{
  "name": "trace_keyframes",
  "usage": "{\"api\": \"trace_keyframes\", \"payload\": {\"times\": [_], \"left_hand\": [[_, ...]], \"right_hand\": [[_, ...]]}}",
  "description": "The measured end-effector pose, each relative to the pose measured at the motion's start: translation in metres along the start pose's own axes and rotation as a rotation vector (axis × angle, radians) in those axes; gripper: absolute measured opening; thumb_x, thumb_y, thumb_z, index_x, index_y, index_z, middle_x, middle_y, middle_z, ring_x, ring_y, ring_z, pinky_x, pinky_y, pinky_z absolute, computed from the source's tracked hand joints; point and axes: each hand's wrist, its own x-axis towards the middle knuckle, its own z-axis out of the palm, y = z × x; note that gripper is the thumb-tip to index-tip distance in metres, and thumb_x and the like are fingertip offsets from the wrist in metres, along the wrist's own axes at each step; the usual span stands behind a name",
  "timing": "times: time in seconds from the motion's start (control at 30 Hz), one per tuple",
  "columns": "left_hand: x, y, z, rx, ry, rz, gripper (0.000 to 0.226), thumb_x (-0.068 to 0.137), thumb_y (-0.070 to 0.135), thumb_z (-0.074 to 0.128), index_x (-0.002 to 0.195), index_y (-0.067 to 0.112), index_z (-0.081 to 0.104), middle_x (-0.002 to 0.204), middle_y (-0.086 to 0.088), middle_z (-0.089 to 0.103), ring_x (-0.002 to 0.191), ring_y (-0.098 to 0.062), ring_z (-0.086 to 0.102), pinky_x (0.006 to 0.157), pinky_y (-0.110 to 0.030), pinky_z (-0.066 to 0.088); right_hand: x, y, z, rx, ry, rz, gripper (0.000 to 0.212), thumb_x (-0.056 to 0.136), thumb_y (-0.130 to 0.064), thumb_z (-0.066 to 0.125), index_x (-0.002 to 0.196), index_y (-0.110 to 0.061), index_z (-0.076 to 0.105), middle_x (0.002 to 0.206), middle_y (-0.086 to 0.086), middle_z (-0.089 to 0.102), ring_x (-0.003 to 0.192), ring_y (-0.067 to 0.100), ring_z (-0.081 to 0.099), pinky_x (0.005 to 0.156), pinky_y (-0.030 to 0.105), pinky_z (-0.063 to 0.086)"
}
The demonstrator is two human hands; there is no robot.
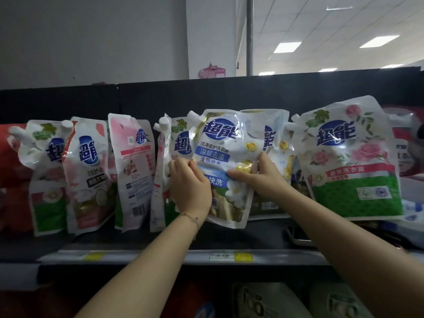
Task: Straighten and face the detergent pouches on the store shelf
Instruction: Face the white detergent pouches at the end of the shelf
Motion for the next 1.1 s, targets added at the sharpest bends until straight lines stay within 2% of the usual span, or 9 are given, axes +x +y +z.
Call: {"api": "trace_keyframes", "payload": {"times": [0.13, 0.23, 0.37, 0.43, 0.5, 0.63, 0.77, 0.9, 1.1], "left_hand": [[-0.005, -0.005, 0.0, -0.018, -0.079, -0.091, 0.015, 0.098, 0.01, 0.043, 0.083, 0.009, 0.041, 0.093, -0.007, 0.041, 0.075, -0.008, 0.032, 0.068, 0.002, 0.027], [0.0, 0.002, -0.006, -0.049, -0.104, -0.167, 0.005, 0.096, 0.004, 0.043, 0.092, 0.007, 0.043, 0.102, -0.005, 0.036, 0.08, -0.008, 0.037, 0.064, 0.003, 0.032], [0.013, 0.025, -0.016, -0.01, -0.133, 0.049, 0.007, 0.094, 0.004, 0.046, 0.098, 0.009, 0.048, 0.105, 0.001, 0.041, 0.081, -0.01, 0.045, 0.062, -0.009, 0.038], [0.014, 0.037, -0.02, -0.031, -0.165, 0.167, 0.012, 0.092, 0.003, 0.05, 0.094, 0.014, 0.048, 0.101, 0.006, 0.041, 0.084, -0.012, 0.049, 0.07, -0.021, 0.044], [0.012, 0.043, -0.021, 0.009, -0.241, 0.197, 0.011, 0.091, 0.005, 0.052, 0.094, 0.014, 0.049, 0.103, 0.005, 0.041, 0.083, -0.012, 0.048, 0.067, -0.02, 0.042], [0.003, 0.034, -0.018, 0.114, -0.413, 0.197, 0.014, 0.093, 0.011, 0.053, 0.1, 0.017, 0.043, 0.109, 0.003, 0.041, 0.08, -0.011, 0.048, 0.055, -0.012, 0.032], [-0.011, 0.033, -0.013, 0.121, -0.474, 0.266, 0.013, 0.094, 0.014, 0.052, 0.098, 0.019, 0.04, 0.107, 0.002, 0.043, 0.081, -0.012, 0.048, 0.06, -0.019, 0.036], [-0.031, 0.047, 0.002, 0.082, -0.556, 0.354, 0.009, 0.096, 0.018, 0.049, 0.099, 0.02, 0.04, 0.099, 0.004, 0.045, 0.08, -0.014, 0.05, 0.064, -0.028, 0.044], [-0.06, 0.06, 0.033, 0.086, -0.694, 0.393, 0.012, 0.093, 0.02, 0.05, 0.093, 0.021, 0.038, 0.096, 0.003, 0.047, 0.081, -0.018, 0.049, 0.063, -0.035, 0.044]], "right_hand": [[-0.003, -0.008, 0.005, -0.191, 0.041, -0.065, 0.068, 0.068, -0.031, 0.086, 0.116, -0.022, 0.038, 0.109, -0.012, 0.057, 0.101, 0.01, 0.059, 0.085, 0.032, 0.054], [-0.003, -0.01, 0.021, -0.371, 0.051, -0.126, 0.057, 0.079, -0.023, 0.078, 0.11, -0.019, 0.031, 0.099, -0.005, 0.054, 0.091, 0.018, 0.057, 0.075, 0.033, 0.05], [-0.006, 0.0, 0.032, -0.628, 0.022, -0.17, 0.042, 0.09, -0.031, 0.063, 0.109, -0.022, 0.027, 0.089, 0.002, 0.055, 0.084, 0.03, 0.061, 0.068, 0.036, 0.045], [-0.006, 0.0, 0.031, -0.645, 0.036, -0.161, 0.047, 0.088, -0.037, 0.064, 0.103, -0.028, 0.021, 0.089, 0.001, 0.056, 0.081, 0.027, 0.06, 0.066, 0.037, 0.048], [-0.006, -0.003, 0.027, -0.703, 0.027, -0.155, 0.049, 0.087, -0.044, 0.063, 0.1, -0.029, 0.018, 0.087, -0.002, 0.056, 0.076, 0.023, 0.059, 0.058, 0.034, 0.046], [-0.013, -0.003, 0.009, -0.705, 0.014, -0.164, 0.037, 0.093, -0.052, 0.051, 0.104, -0.024, 0.031, 0.08, -0.007, 0.056, 0.073, 0.016, 0.058, 0.055, 0.029, 0.043], [-0.027, 0.002, -0.017, -0.845, 0.079, -0.196, 0.033, 0.097, -0.053, 0.039, 0.109, -0.023, 0.041, 0.072, -0.007, 0.058, 0.065, 0.015, 0.053, 0.051, 0.029, 0.032], [-0.042, 0.009, -0.049, -0.944, 0.148, -0.18, 0.023, 0.096, -0.042, 0.047, 0.098, -0.019, 0.051, 0.078, 0.0, 0.064, 0.074, 0.025, 0.059, 0.061, 0.035, 0.045], [-0.069, 0.009, -0.09, -1.003, 0.264, -0.176, 0.018, 0.093, -0.03, 0.055, 0.086, -0.013, 0.055, 0.077, 0.001, 0.061, 0.071, 0.026, 0.057, 0.06, 0.034, 0.043]]}}
